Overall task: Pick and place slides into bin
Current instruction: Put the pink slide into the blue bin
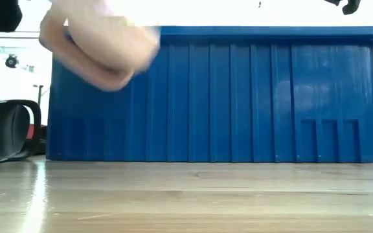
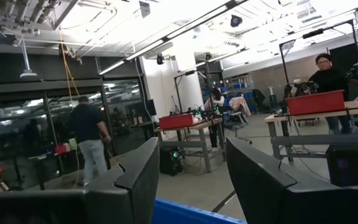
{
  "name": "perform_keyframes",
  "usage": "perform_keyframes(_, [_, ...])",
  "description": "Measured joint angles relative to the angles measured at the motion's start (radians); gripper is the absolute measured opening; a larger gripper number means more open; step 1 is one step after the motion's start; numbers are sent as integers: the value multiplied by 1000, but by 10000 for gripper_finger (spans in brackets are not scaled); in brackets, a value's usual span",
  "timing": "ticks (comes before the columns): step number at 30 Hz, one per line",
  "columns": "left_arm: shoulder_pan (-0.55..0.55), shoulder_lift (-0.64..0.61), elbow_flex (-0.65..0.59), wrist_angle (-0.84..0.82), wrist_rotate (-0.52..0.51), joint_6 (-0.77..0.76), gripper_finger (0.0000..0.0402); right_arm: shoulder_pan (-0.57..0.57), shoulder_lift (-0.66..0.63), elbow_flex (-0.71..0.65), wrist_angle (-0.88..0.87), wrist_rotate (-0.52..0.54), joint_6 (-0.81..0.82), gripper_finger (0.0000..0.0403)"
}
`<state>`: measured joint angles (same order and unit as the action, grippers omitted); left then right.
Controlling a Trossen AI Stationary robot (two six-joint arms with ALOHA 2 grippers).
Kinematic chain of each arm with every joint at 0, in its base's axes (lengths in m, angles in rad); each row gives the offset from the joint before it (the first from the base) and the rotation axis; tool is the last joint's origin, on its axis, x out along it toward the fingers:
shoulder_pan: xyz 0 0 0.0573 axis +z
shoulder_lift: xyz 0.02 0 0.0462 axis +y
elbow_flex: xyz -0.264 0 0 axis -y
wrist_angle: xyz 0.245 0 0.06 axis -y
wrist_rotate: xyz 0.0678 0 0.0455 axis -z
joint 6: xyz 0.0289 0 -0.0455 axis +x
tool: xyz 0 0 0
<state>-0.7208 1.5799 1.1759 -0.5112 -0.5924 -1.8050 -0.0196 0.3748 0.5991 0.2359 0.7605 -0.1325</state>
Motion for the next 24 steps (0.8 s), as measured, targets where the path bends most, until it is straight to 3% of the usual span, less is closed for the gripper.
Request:
perform_keyframes(9, [-1,-170,0,161,11,381,52,0,0,0,0,0,0,176])
perform_keyframes(16, [-1,-215,5,307,37,626,47,0,0,0,0,0,0,176])
perform_keyframes(21, [7,-232,3,377,-15,774,47,0,0,0,0,0,3,176])
perform_keyframes(24, [23,-234,2,460,-22,898,47,0,-1,0,0,-86,97,176])
